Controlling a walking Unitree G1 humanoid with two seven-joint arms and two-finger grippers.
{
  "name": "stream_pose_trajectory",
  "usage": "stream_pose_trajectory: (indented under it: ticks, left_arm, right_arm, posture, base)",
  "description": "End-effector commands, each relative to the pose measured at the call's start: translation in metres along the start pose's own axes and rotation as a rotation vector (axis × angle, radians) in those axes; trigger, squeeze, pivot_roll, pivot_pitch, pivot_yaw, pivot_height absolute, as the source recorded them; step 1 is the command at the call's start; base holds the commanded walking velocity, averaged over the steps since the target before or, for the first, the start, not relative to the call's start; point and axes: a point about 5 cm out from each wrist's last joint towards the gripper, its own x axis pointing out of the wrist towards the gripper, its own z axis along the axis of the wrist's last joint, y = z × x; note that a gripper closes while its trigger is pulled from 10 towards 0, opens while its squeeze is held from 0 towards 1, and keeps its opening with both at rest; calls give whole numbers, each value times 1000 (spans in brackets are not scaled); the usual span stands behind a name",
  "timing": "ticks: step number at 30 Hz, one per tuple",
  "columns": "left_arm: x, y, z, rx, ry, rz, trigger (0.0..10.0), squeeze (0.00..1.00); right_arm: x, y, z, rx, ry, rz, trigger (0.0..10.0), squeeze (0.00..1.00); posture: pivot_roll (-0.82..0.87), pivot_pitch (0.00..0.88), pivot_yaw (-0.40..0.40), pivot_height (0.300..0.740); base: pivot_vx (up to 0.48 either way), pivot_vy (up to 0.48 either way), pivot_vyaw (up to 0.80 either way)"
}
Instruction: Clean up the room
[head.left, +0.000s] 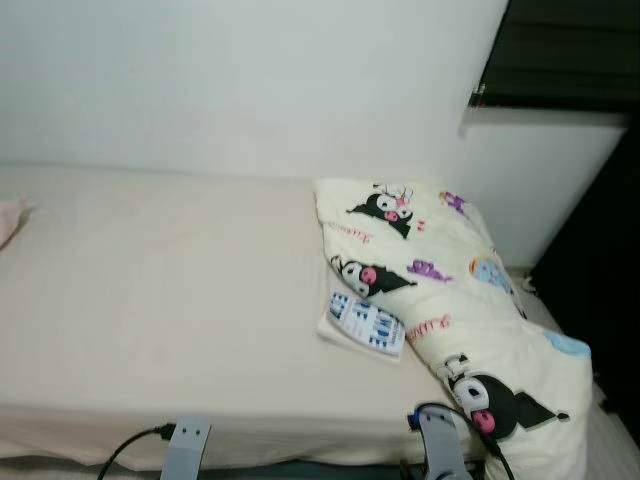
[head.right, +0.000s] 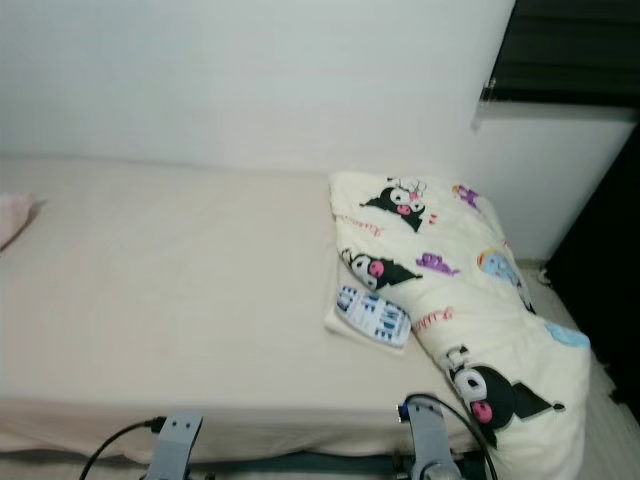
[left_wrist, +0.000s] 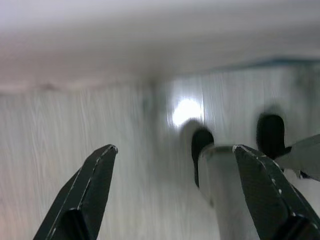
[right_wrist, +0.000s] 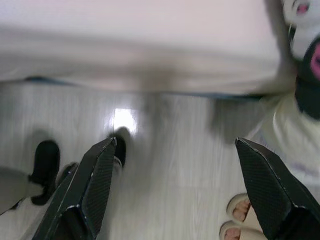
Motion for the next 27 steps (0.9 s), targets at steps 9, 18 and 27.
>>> stream_pose_trajectory:
  ticks: [9, 18, 27]
  left_arm:
    - [-2, -2, -12, -46, 54, -5, 10000, 0]
    - [-2, 1, -12, -65, 52, 22, 10000, 0]
    - [1, 9, 8, -126, -22, 51, 10000, 0]
  right_arm:
    - [0, -5, 4, 31, -14, -12, 10000, 0]
    - [2, -3, 16, 99, -47, 0, 10000, 0]
    - [3, 12, 70, 207, -221, 151, 10000, 0]
  posture:
    - [116, 43, -25, 724]
    - [115, 44, -22, 724]
    - [113, 49, -16, 724]
  base:
    - [0, -363, 0]
    - [0, -362, 0]
    - [0, 0, 0]
